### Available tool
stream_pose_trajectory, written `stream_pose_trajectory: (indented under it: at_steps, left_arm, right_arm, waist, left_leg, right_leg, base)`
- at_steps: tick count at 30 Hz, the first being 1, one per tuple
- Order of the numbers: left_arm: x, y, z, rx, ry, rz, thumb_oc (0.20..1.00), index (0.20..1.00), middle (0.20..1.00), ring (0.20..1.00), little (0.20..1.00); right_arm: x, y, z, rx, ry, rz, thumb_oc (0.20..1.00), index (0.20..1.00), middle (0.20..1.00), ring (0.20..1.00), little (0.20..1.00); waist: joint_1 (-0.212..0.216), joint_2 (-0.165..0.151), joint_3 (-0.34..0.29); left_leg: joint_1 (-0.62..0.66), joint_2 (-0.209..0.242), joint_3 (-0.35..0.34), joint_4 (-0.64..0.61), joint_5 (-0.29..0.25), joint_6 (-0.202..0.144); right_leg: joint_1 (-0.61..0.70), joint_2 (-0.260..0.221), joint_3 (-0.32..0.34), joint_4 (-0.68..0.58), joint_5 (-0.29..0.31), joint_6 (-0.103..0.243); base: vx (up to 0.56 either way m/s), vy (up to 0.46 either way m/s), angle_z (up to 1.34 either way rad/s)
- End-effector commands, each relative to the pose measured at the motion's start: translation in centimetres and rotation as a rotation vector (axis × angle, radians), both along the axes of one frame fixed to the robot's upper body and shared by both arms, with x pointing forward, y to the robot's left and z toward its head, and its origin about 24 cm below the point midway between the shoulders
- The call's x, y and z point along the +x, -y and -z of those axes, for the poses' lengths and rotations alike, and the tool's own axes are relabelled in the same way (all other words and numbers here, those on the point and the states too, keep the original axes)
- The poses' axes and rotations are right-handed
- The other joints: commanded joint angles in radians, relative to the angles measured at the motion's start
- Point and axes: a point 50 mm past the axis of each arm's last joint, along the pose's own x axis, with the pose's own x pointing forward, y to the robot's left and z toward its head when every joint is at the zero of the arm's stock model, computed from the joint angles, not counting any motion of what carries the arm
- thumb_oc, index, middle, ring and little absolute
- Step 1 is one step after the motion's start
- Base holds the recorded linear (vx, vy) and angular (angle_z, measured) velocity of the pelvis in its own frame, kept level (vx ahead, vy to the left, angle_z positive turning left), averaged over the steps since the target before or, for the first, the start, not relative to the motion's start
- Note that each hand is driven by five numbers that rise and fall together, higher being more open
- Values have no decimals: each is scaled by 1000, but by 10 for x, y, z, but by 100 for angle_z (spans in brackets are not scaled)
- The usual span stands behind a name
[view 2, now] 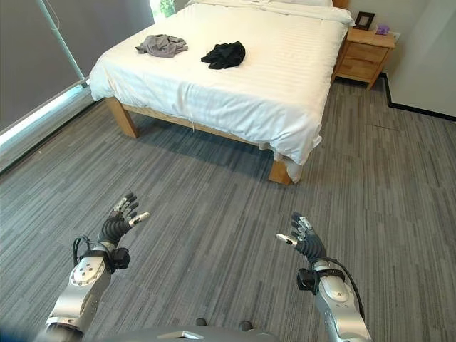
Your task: Pick up bed clothes into laundry basket.
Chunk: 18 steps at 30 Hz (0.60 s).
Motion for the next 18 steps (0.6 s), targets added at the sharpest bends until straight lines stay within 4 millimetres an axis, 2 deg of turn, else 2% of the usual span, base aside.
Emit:
stream_pose_trajectory:
  at_steps: [1, 5, 6, 7, 10, 11, 12, 13, 14, 15, 16, 17, 18]
  left_arm:
    - [18, -31, -31, 59, 149, -114, 1000, 1000, 1000, 1000, 1000]
    - [27, -41, -47, 118, 203, -144, 1000, 1000, 1000, 1000, 1000]
    - [31, -45, -51, 124, 220, -164, 1000, 1000, 1000, 1000, 1000]
    - [32, -45, -51, 124, 221, -164, 1000, 1000, 1000, 1000, 1000]
    - [36, -48, -58, 131, 244, -186, 1000, 1000, 1000, 1000, 1000]
    - [36, -48, -59, 129, 248, -191, 1000, 1000, 1000, 1000, 1000]
    - [35, -47, -60, 133, 253, -191, 1000, 1000, 1000, 1000, 1000]
    - [35, -48, -60, 135, 250, -192, 1000, 1000, 1000, 1000, 1000]
    - [35, -48, -60, 139, 253, -191, 1000, 1000, 1000, 1000, 1000]
    - [35, -48, -62, 146, 261, -186, 1000, 1000, 1000, 1000, 1000]
    - [36, -49, -62, 141, 265, -190, 1000, 1000, 1000, 1000, 1000]
    - [41, -50, -62, 136, 263, -198, 1000, 1000, 1000, 1000, 1000]
    - [42, -50, -62, 135, 264, -198, 1000, 1000, 1000, 1000, 1000]
  right_arm:
    - [27, -6, -31, 12, 183, -8, 1000, 1000, 1000, 1000, 1000]
    - [38, -4, -40, -7, 225, -2, 1000, 1000, 1000, 1000, 1000]
    - [44, -7, -45, -7, 252, -12, 1000, 1000, 1000, 1000, 1000]
    - [44, -7, -46, -7, 253, -12, 1000, 1000, 1000, 1000, 1000]
    - [47, -18, -46, 51, 266, -15, 1000, 1000, 1000, 1000, 1000]
    - [47, -21, -45, 64, 264, -21, 1000, 1000, 1000, 1000, 1000]
    - [49, -24, -44, 61, 261, -33, 1000, 1000, 1000, 1000, 1000]
    - [49, -25, -44, 54, 259, -42, 1000, 1000, 1000, 1000, 1000]
    - [50, -24, -44, 51, 257, -41, 1000, 1000, 1000, 1000, 1000]
    - [50, -21, -43, 65, 256, -23, 1000, 1000, 1000, 1000, 1000]
    - [50, -19, -43, 84, 260, -4, 1000, 1000, 1000, 1000, 1000]
    - [51, -16, -42, 91, 257, 15, 1000, 1000, 1000, 1000, 1000]
    - [51, -16, -42, 91, 258, 15, 1000, 1000, 1000, 1000, 1000]
  waist:
    - [17, -65, -13]
    - [22, -58, 18]
    - [17, -46, 45]
    - [19, -48, 43]
    - [7, -25, 95]
    - [2, -12, 109]
    - [4, -8, 118]
    - [2, -10, 119]
    - [-8, -15, 118]
    - [-25, -19, 120]
    - [-47, -30, 120]
    - [-80, -38, 112]
    - [-82, -27, 116]
  left_leg:
    - [-38, -5, -75, 5, 6, -42]
    - [-60, -18, -66, 43, -24, -25]
    - [-67, -22, -67, 61, -34, -8]
    - [-74, -24, -64, 63, -35, -7]
    - [-55, -31, -68, 63, -40, 32]
    - [-47, -22, -70, 63, -42, 37]
    - [-37, -18, -70, 62, -50, 39]
    - [-20, -14, -63, 57, -58, 35]
    - [1, -14, -68, 47, -70, 28]
    - [54, -8, -81, 27, -97, 14]
    - [88, -9, -102, 14, -111, 1]
    - [137, 14, -130, 4, -146, -21]
    - [143, 27, -132, 4, -153, -23]
  right_leg:
    - [-4, -98, -10, 30, 66, 70]
    - [-47, -129, -8, 124, 37, 84]
    - [-121, -139, 1, 261, 51, 93]
    - [-134, -141, 6, 276, 45, 94]
    - [-297, -156, 17, 606, 187, 84]
    - [-332, -153, 16, 665, 195, 82]
    - [-380, -169, 0, 692, 189, 84]
    - [-412, -186, -32, 647, 168, 80]
    - [-432, -178, -33, 585, 152, 81]
    - [-445, -148, -35, 484, 133, 85]
    - [-475, -130, -19, 372, 154, 99]
    - [-484, -94, 5, 206, 193, 117]
    - [-467, -83, -5, 185, 200, 116]
  base:
    - [26, 105, -4]
    - [-12, 120, -4]
    - [-37, 99, -4]
    - [-39, 167, -9]
    - [3, 195, -1]
    - [127, 163, 0]
    - [246, 95, -7]
    - [328, 5, -19]
    - [474, -77, -43]
    - [526, -143, -39]
    - [739, -209, -11]
    - [549, -151, 26]
    - [569, -169, 47]
